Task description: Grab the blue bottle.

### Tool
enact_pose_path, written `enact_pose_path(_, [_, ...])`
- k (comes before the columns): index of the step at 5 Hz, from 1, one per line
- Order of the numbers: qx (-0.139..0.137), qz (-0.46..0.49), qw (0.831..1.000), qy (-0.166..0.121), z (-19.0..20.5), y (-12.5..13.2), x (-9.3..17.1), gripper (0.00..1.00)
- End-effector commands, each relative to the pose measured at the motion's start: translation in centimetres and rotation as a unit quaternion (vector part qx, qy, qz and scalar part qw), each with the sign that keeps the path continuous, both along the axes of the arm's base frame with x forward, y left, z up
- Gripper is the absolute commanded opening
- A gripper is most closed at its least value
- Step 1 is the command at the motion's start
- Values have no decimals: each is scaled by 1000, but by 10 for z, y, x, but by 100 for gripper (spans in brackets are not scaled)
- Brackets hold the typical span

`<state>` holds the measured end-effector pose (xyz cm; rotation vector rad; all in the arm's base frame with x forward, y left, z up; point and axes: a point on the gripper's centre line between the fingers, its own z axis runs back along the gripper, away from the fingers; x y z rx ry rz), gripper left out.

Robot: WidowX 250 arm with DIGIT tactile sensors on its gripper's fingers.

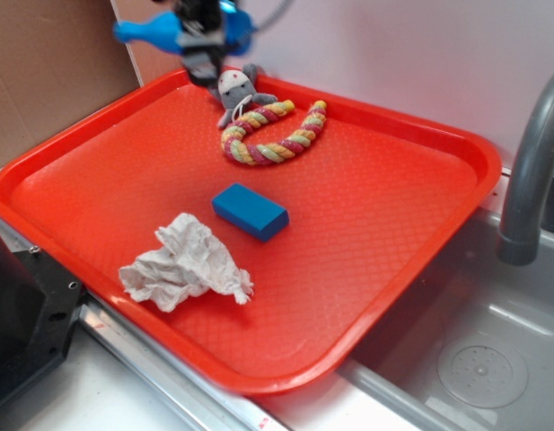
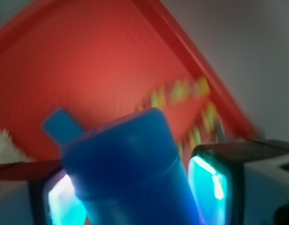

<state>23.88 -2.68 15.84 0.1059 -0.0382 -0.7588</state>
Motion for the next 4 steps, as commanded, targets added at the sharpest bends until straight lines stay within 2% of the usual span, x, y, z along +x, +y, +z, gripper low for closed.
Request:
enact_pose_path(1, [18,236,971,-10,66,19,-24,0])
enact_pose_path(2, [11,356,935,-5,81,17,-29,0])
enact_pose_path(3, [1,388,922,-14,90,12,-30,0])
enact_pose_path(4, [12,404,915,-2,89,11,-30,0])
